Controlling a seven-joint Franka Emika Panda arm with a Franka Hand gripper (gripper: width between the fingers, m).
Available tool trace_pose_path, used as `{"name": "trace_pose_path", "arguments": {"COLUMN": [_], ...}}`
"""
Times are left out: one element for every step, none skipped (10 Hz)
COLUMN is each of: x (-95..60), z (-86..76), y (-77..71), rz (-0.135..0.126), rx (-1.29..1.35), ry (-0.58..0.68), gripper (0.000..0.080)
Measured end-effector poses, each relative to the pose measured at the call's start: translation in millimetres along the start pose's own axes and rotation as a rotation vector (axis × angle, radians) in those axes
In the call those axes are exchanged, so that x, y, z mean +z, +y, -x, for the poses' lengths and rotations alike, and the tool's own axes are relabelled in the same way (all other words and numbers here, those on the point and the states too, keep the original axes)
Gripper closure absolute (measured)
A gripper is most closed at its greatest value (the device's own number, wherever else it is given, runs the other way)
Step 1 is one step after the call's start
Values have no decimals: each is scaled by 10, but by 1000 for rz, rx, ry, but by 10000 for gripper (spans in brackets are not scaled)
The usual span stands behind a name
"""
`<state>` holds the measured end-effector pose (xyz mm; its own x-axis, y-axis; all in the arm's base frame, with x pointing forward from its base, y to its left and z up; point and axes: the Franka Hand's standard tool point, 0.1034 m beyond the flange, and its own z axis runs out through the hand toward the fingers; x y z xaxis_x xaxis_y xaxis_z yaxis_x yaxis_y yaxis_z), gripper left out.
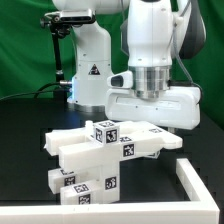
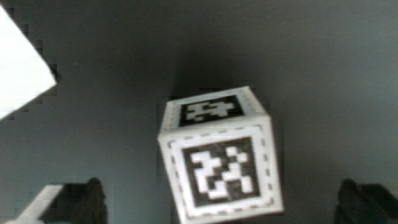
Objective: Assemble chair
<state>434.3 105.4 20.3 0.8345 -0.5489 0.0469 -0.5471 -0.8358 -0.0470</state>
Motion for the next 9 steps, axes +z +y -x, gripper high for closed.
{"name": "trace_pose_path", "arguments": {"x": [57, 56, 57, 62, 62, 63, 63, 63, 63], "z": [14, 13, 13, 15, 16, 16, 15, 15, 15], "y": [12, 12, 12, 15, 15, 16, 16, 16, 16], "rz": [5, 5, 5, 6, 6, 6, 6, 6, 6], "rx": [-5, -4, -4, -4, -4, -4, -4, -4, -4], "ry": [5, 5, 5, 4, 4, 4, 5, 5, 5], "gripper": [150, 150, 150, 279, 279, 428, 516, 515, 515]}}
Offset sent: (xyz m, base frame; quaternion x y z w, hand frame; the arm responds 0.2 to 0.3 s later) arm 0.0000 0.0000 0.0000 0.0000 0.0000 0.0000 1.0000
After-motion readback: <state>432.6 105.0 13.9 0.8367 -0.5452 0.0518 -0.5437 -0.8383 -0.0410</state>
